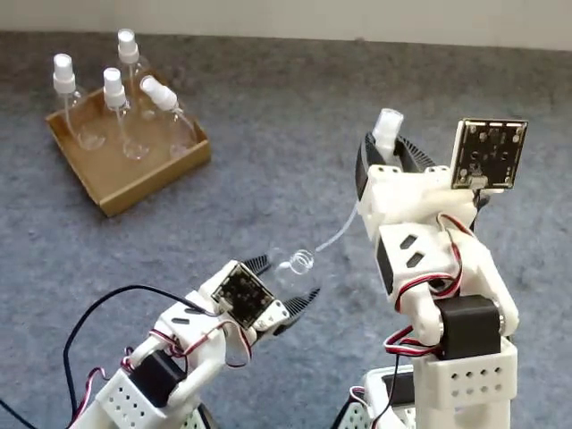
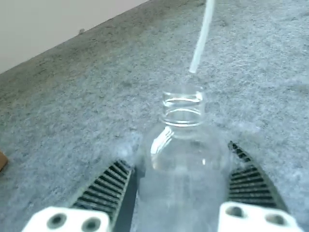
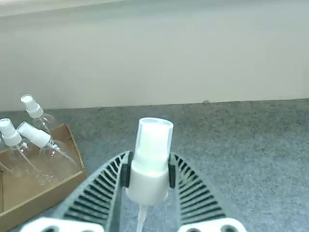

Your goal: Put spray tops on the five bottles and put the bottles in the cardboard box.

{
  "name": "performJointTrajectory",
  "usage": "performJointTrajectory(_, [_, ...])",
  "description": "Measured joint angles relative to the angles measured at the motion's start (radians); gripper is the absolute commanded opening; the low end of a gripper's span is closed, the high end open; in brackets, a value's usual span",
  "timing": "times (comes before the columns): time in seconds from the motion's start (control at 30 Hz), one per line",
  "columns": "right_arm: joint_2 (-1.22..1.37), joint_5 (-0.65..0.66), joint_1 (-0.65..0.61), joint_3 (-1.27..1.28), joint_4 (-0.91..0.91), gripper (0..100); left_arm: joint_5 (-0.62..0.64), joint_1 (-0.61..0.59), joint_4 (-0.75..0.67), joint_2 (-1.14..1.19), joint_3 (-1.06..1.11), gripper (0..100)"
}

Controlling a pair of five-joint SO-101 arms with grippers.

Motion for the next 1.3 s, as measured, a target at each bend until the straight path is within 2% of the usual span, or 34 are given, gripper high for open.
performJointTrajectory(0.37, [0.0,0.0,-0.002,0.0,0.008,0.5,0.0,0.028,-0.002,0.0,0.0,14])
performJointTrajectory(0.7, [-0.074,0.0,-0.107,0.0,0.054,0.5,0.0,0.028,-0.002,0.0,0.0,14])
performJointTrajectory(1.0, [-0.181,0.066,-0.107,0.0,0.054,0.5,0.0,0.028,-0.002,0.0,0.0,14])
performJointTrajectory(1.3, [-0.198,0.078,-0.109,0.0,0.02,0.5,0.0,0.028,-0.002,0.0,0.0,14])
